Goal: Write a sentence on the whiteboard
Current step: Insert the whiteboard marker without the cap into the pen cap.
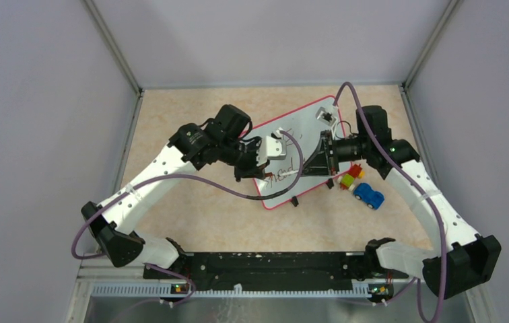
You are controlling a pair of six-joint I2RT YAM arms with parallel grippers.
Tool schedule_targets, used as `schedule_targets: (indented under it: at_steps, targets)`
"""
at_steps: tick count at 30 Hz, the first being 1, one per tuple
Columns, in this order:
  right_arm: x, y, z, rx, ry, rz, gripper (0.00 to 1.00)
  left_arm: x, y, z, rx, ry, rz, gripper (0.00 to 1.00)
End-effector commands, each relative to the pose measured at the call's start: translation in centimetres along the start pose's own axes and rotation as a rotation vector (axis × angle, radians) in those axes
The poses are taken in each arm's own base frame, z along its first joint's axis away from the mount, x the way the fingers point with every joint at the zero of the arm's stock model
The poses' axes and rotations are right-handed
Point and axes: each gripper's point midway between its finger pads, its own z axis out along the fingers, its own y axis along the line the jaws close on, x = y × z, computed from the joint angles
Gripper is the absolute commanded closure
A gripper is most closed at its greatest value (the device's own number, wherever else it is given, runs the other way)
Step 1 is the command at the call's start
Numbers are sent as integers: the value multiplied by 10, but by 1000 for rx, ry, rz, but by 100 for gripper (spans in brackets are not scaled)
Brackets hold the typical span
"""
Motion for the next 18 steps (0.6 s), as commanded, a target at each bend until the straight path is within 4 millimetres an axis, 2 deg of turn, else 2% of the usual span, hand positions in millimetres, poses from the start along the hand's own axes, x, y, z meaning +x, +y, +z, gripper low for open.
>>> schedule_targets:
  at_steps: [1, 18]
  targets:
    - [-6, 7, 2, -22, -14, -37, 100, -12, -1, -6, -15, -44, 24, 100]
    - [-4, 3, 10, -16, 3, -39, 100, -22, -8, -5, 10, -61, 39, 100]
